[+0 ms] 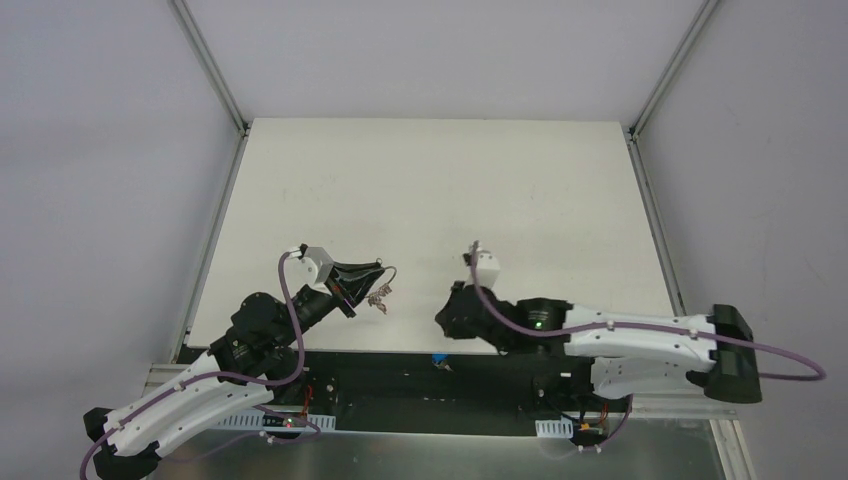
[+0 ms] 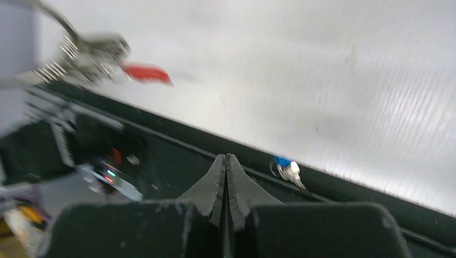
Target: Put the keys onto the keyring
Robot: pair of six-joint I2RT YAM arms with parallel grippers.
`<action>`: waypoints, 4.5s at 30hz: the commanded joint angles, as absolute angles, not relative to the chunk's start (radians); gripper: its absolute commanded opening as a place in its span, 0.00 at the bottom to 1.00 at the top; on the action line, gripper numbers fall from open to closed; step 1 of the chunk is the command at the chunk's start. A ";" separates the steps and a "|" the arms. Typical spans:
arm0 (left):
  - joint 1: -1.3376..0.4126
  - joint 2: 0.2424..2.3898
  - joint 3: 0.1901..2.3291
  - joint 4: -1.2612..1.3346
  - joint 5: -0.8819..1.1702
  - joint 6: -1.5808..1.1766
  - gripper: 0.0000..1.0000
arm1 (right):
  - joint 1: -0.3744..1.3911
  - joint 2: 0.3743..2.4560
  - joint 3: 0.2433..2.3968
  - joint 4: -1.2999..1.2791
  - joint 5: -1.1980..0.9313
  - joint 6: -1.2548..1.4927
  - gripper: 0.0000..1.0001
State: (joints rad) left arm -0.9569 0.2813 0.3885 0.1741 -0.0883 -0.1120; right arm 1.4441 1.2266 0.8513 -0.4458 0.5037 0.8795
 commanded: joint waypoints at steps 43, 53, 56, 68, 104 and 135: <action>-0.970 0.268 0.402 0.217 -0.107 -0.123 0.00 | 1.566 1.668 1.011 -0.597 0.567 0.913 0.44; -0.969 0.272 0.404 0.218 -0.110 -0.121 0.00 | 1.571 1.726 1.024 -0.580 0.562 0.921 0.44; -0.970 0.273 0.402 0.217 -0.111 -0.121 0.00 | 1.573 1.743 1.035 -0.586 0.568 0.928 0.43; -0.970 0.273 0.402 0.216 -0.111 -0.120 0.00 | 1.580 1.793 1.050 -0.612 0.562 0.963 0.35; -0.970 0.276 0.402 0.224 -0.101 -0.129 0.00 | 1.586 1.530 0.988 -0.579 0.610 0.926 0.20; -0.969 0.277 0.401 0.221 -0.112 -0.124 0.00 | 1.566 1.840 1.082 -0.676 0.556 1.081 0.53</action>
State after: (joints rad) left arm -0.9569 0.2794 0.3885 0.1745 -0.0906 -0.1165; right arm 1.5543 1.8530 1.1053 -0.5991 0.5293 1.0016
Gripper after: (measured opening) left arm 0.035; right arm 0.513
